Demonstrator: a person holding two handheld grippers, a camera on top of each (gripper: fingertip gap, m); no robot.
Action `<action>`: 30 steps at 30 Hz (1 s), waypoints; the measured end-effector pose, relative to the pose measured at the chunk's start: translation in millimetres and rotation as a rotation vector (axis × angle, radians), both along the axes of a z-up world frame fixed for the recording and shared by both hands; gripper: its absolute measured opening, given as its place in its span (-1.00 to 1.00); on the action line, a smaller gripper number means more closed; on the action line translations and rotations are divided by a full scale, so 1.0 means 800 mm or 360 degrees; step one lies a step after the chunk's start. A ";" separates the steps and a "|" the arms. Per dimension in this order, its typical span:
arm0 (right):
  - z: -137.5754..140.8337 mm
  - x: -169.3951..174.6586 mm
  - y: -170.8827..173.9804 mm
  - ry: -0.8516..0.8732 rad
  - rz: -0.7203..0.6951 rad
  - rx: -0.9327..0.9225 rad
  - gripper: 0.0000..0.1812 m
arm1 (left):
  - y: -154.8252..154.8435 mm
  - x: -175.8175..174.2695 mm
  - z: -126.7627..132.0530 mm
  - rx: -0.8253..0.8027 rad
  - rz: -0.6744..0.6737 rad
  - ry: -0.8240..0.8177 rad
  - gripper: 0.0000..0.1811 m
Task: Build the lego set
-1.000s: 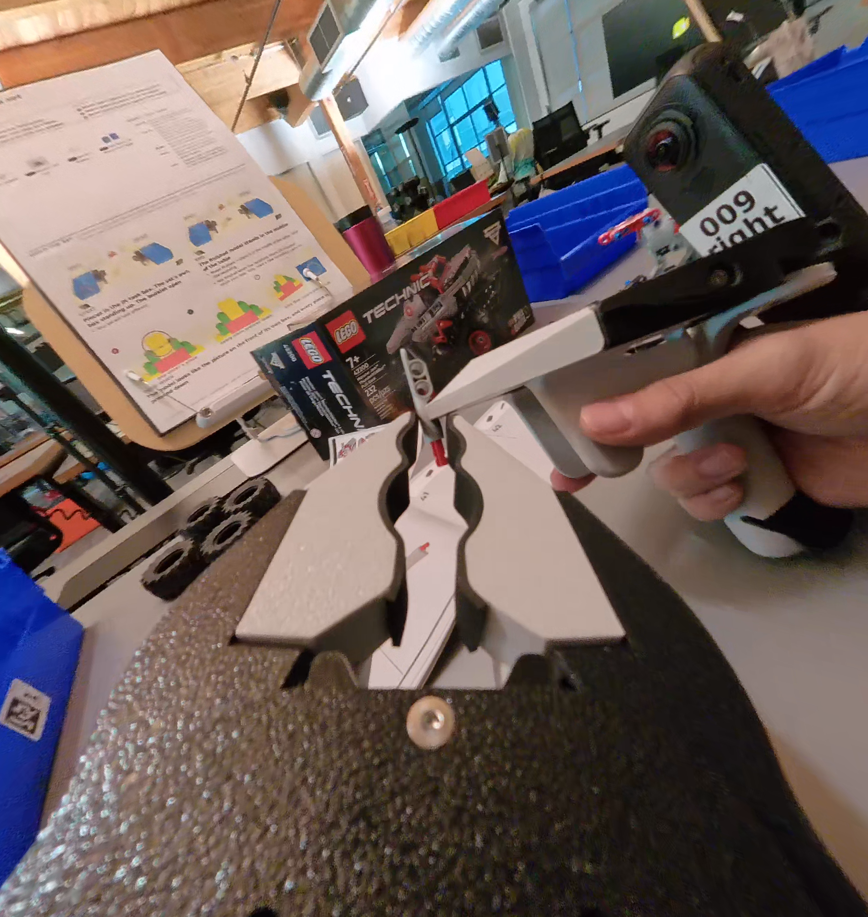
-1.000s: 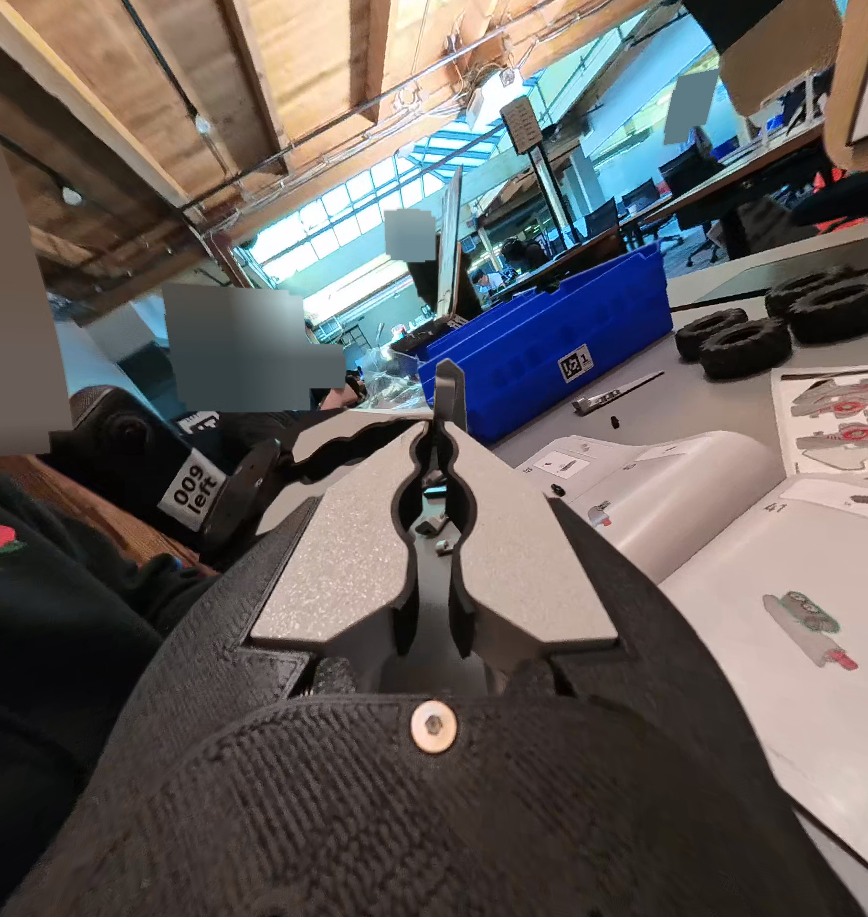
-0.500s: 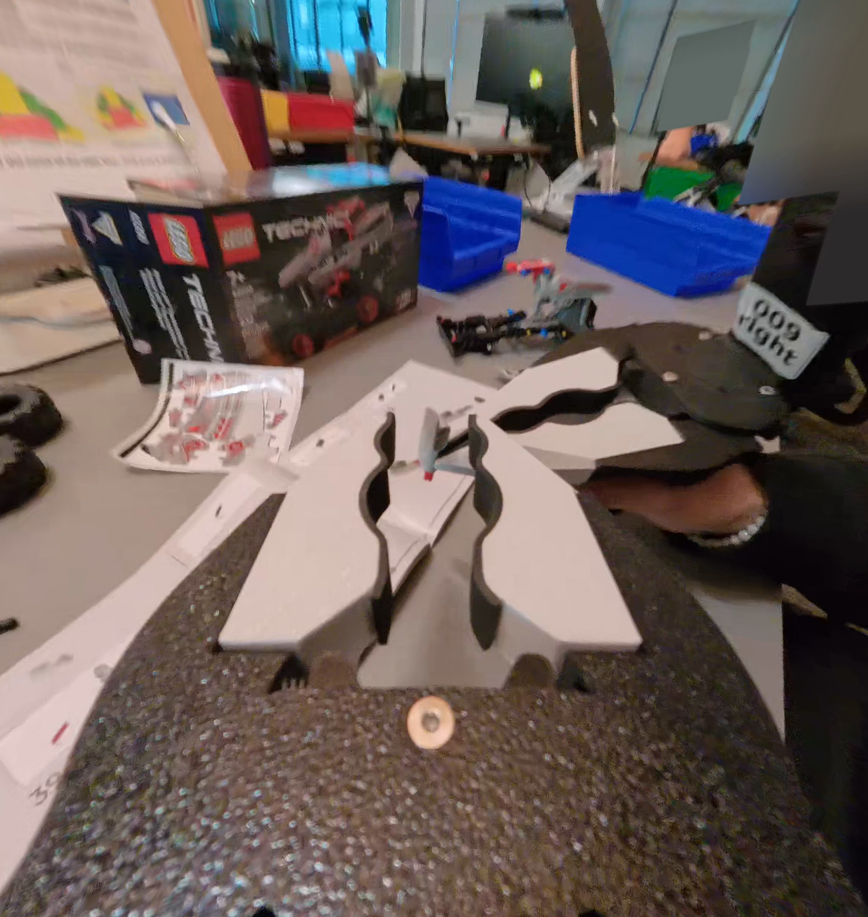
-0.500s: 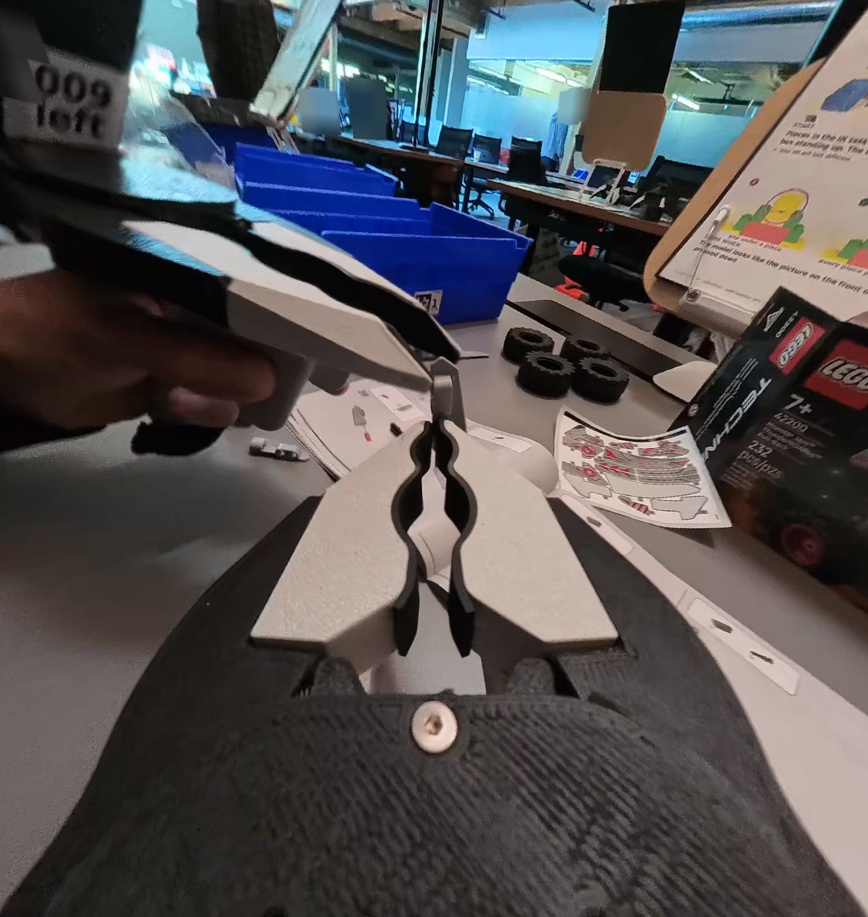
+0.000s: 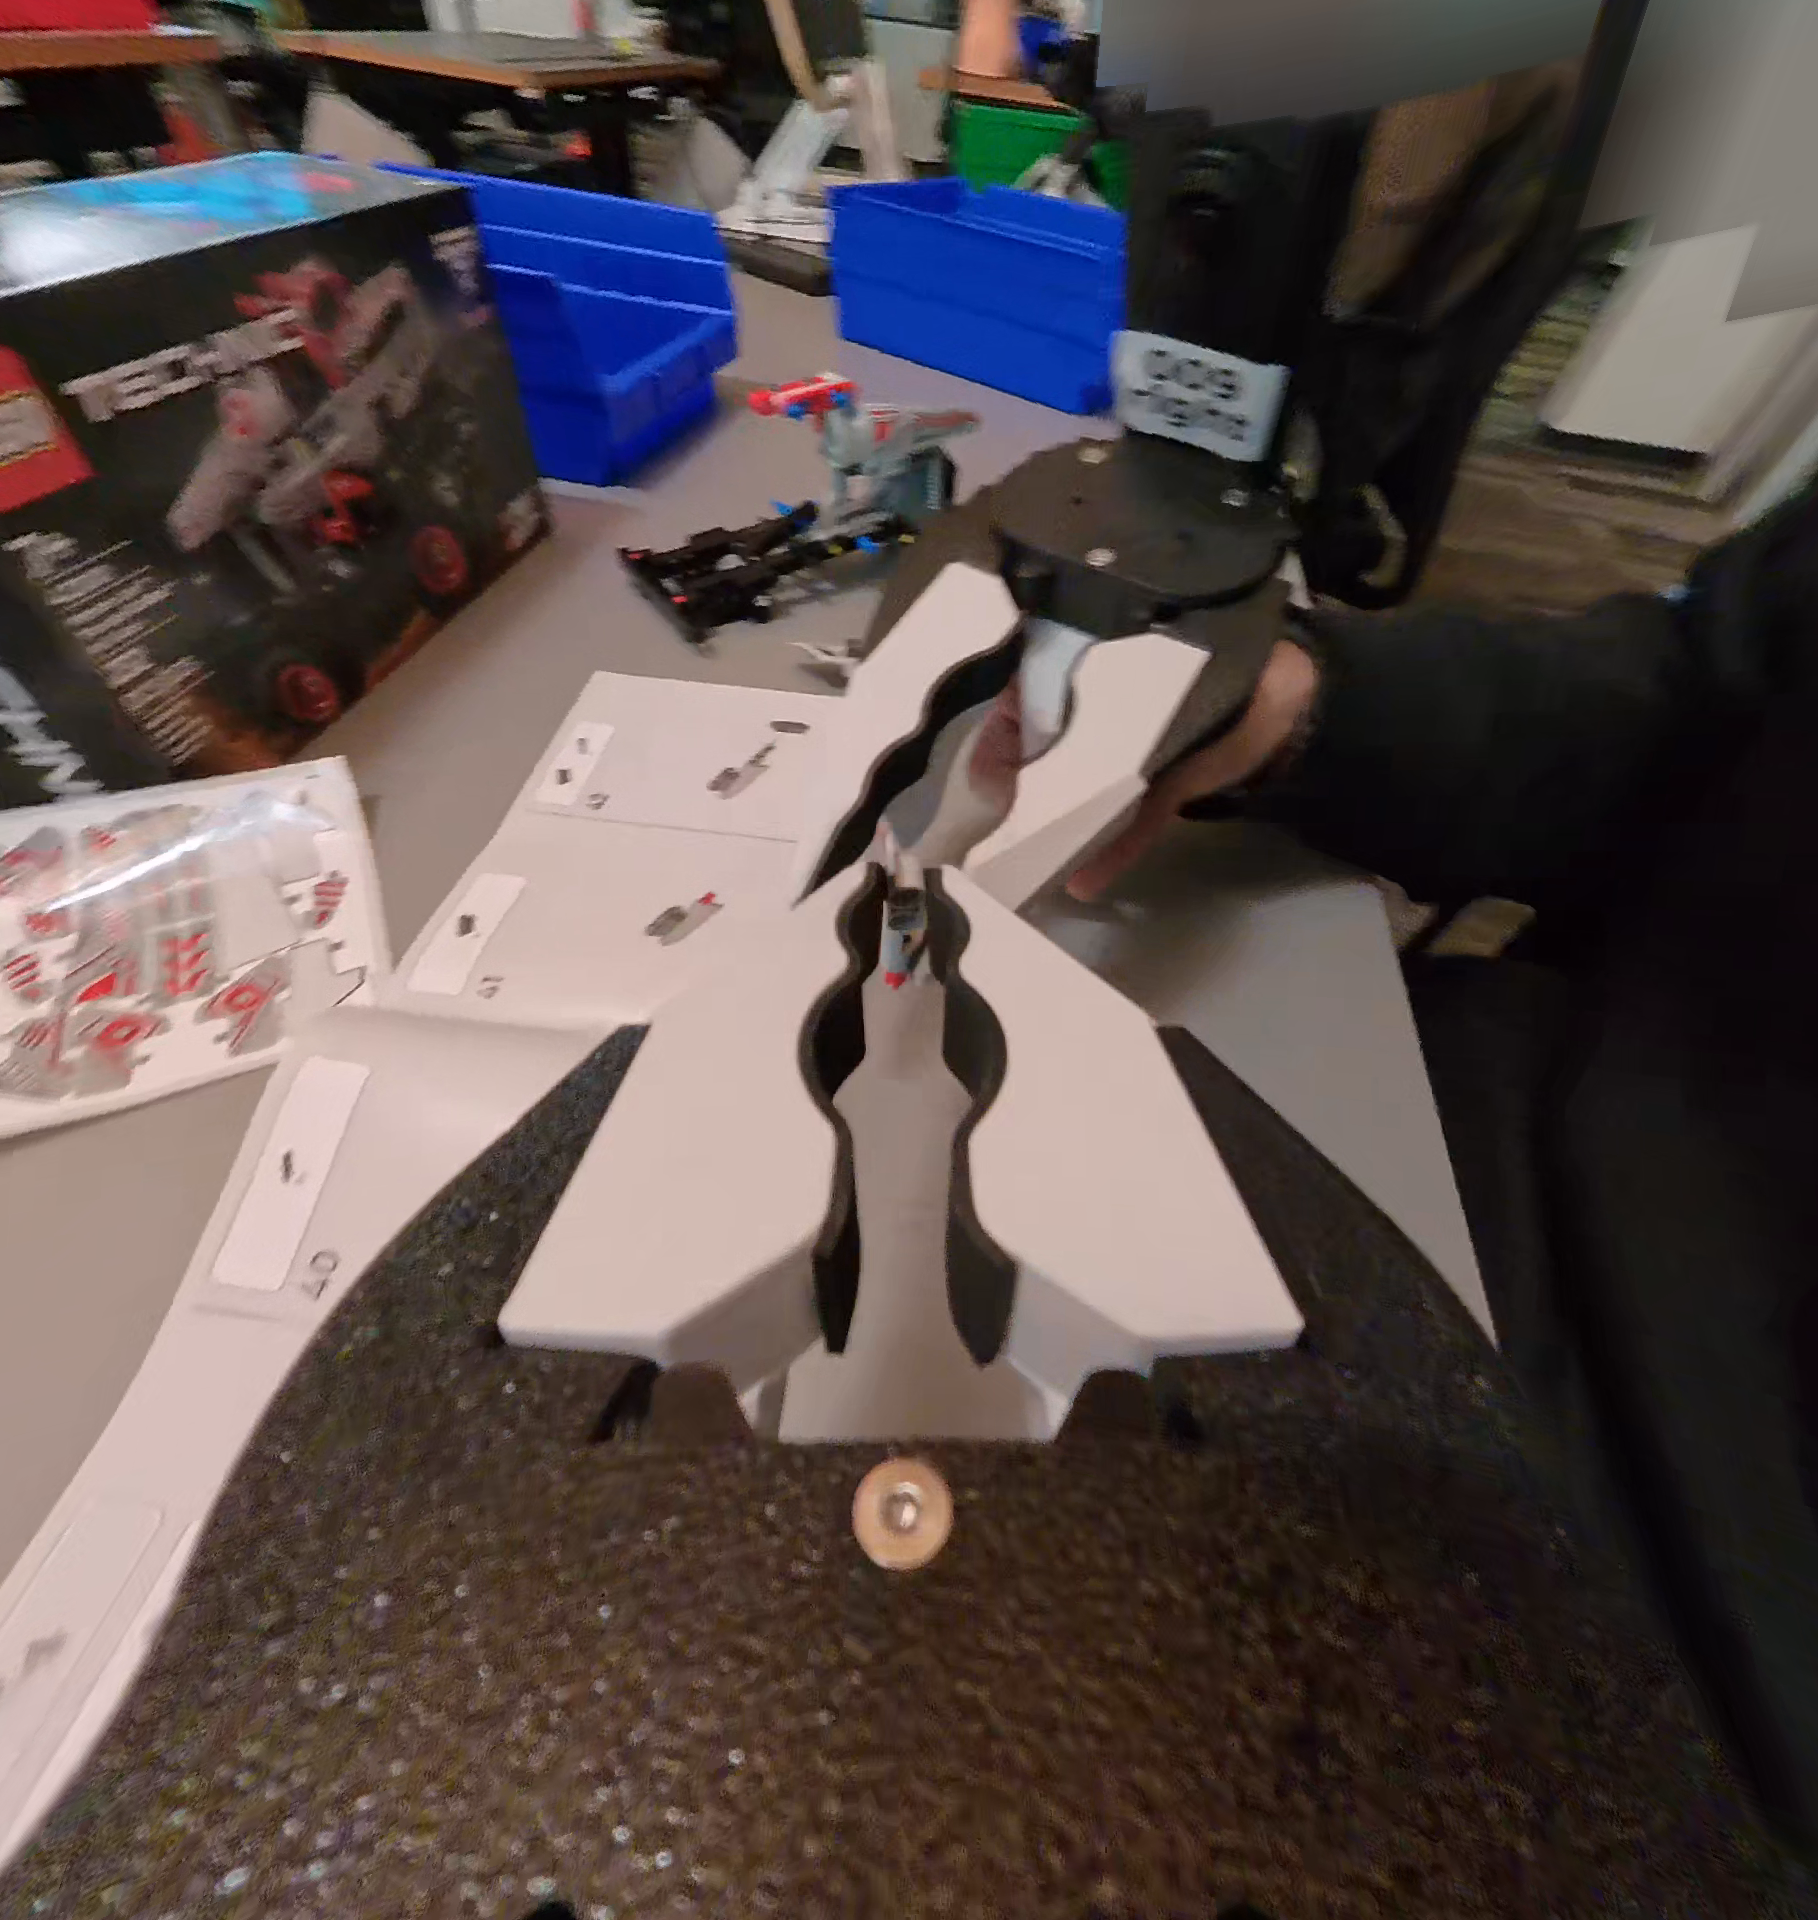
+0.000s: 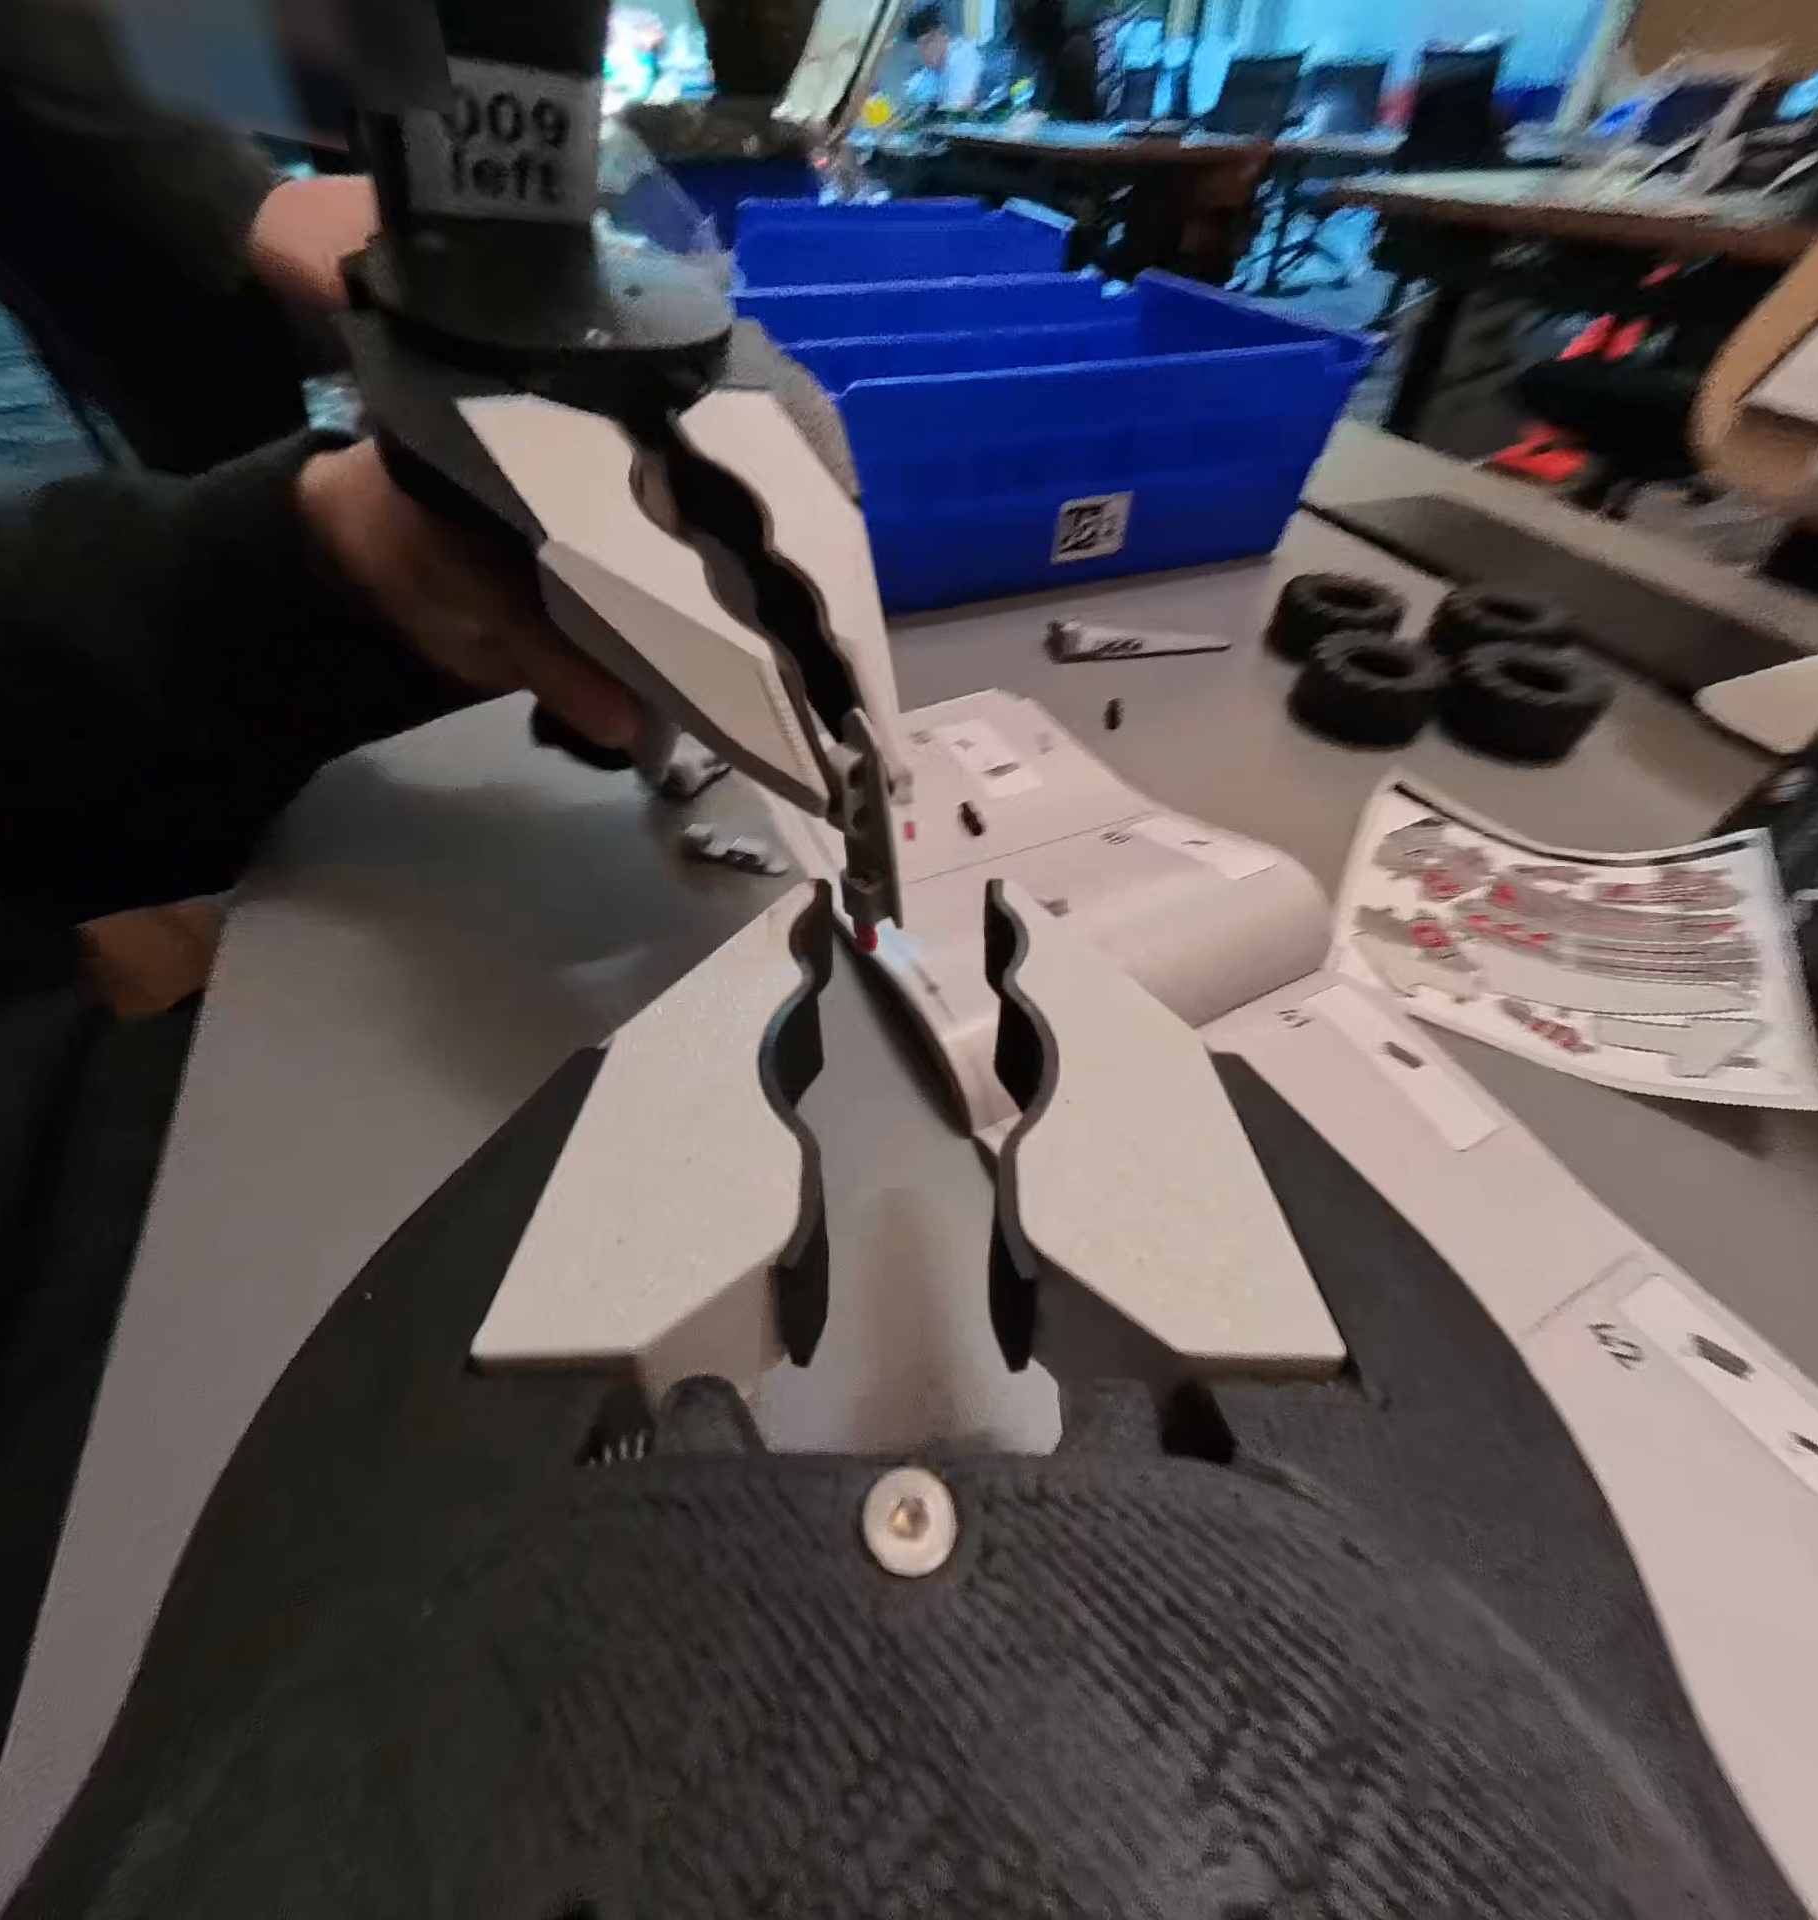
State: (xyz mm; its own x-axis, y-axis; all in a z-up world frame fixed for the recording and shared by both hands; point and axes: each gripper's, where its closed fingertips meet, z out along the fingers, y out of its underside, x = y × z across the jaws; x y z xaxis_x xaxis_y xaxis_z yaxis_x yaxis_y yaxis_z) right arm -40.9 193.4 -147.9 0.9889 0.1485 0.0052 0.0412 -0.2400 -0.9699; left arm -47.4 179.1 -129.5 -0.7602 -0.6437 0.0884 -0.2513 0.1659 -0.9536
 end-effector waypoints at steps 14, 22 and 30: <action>-0.009 -0.043 -0.008 0.0126 0.0404 -0.0034 -0.95 | -0.016 -0.022 -0.018 0.0138 -0.0299 0.0017 -0.95; -0.008 -0.034 -0.007 0.0125 0.0342 -0.0015 -0.95 | -0.012 -0.016 -0.016 0.0137 -0.0247 0.0018 -0.85; -0.008 -0.031 -0.006 0.0122 0.0319 -0.0009 -0.95 | -0.009 -0.015 -0.005 0.0119 -0.0203 0.0022 -0.84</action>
